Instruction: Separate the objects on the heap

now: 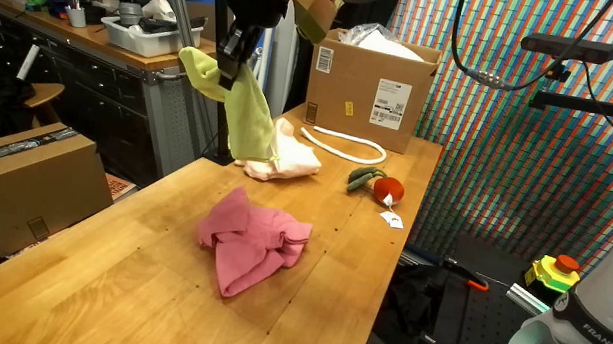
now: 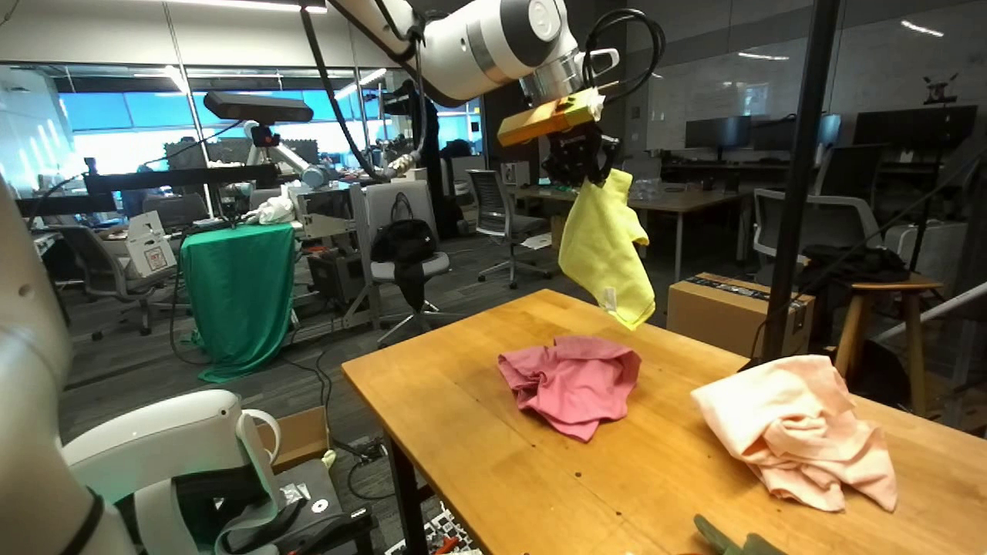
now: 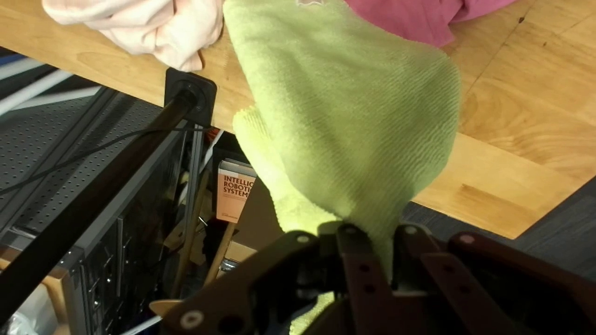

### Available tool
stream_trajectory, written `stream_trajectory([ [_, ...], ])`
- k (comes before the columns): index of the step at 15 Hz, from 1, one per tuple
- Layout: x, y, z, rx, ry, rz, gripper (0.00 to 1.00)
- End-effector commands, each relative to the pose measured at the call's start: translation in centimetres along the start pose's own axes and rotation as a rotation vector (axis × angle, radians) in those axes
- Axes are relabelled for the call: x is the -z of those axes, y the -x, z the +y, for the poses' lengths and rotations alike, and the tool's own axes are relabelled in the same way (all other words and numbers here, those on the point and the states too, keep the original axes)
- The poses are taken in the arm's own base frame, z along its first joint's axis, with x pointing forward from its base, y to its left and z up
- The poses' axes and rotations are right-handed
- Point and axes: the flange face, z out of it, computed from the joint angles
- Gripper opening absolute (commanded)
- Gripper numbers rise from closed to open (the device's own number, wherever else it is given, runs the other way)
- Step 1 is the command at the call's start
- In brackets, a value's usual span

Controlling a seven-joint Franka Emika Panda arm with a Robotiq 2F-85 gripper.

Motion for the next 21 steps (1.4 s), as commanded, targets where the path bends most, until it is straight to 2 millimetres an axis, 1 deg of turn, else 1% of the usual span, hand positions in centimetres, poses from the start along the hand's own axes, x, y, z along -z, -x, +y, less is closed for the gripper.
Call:
stream_trajectory([
  [1, 0.8, 0.2, 0.2, -0.078, -0.042, 0.043, 0.03],
  [9, 1.2, -0.4, -0.6, -0.154, -0.120, 0.082, 0.03],
  [15, 1.2, -1.1, -2.0, -0.178, -0.166, 0.094, 0.03],
  [18, 0.6, -1.6, -3.2, -0.183, -0.177, 0.072, 0.03],
  [21, -0.7, -1.9, -4.8, -0.175, -0.162, 0.025, 0.03],
])
